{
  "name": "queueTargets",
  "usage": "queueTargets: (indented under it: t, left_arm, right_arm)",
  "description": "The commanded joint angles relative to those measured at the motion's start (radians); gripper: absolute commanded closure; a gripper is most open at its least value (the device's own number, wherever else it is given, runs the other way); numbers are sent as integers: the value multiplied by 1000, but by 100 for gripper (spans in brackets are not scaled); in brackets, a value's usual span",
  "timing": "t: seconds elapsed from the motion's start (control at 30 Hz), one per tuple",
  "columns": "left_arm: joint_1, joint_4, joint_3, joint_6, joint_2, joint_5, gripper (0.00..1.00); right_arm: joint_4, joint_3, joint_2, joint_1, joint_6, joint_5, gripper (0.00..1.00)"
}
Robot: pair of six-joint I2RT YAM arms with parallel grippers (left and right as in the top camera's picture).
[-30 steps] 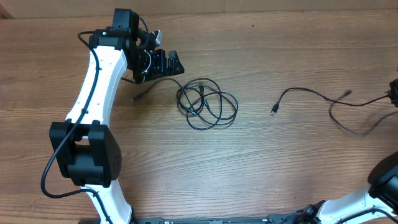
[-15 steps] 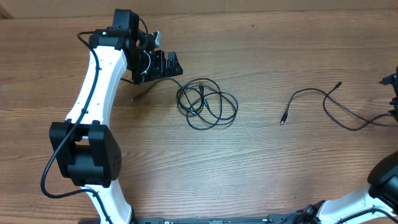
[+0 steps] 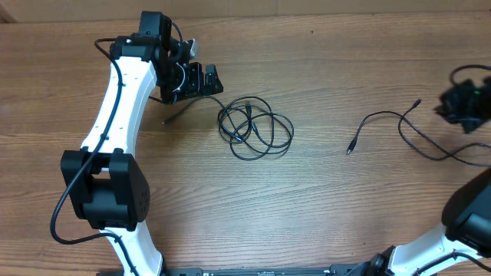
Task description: Untangle cables
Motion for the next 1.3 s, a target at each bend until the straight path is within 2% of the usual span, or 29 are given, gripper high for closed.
queueTargets:
  t: [0.0, 0.23, 0.53, 0.77, 0.97, 1.2, 1.27]
  left_arm:
    - [1, 1, 8, 4, -3, -19, 0]
    - [-4, 1, 7, -4, -3, -24, 1]
    - [-21, 0, 7, -74, -3, -73, 1]
    - [-27, -5, 7, -74, -3, -76, 0]
    - [-27, -5, 7, -74, -3, -76, 0]
    - [-27, -4, 7, -74, -3, -76, 0]
    - [-27, -1, 7, -74, -3, -76, 0]
  right_arm:
    - [2, -4, -2, 97, -40, -15, 96]
    - [59, -97, -2, 273, -42, -3, 96]
    - [267, -301, -2, 437, -41, 61, 96]
    - [259, -362, -2, 432, -39, 268, 96]
    - [234, -362, -2, 406, -39, 357, 96]
    - [235, -362, -2, 402, -13, 343, 96]
    - [243, -362, -2, 404, -13, 258, 96]
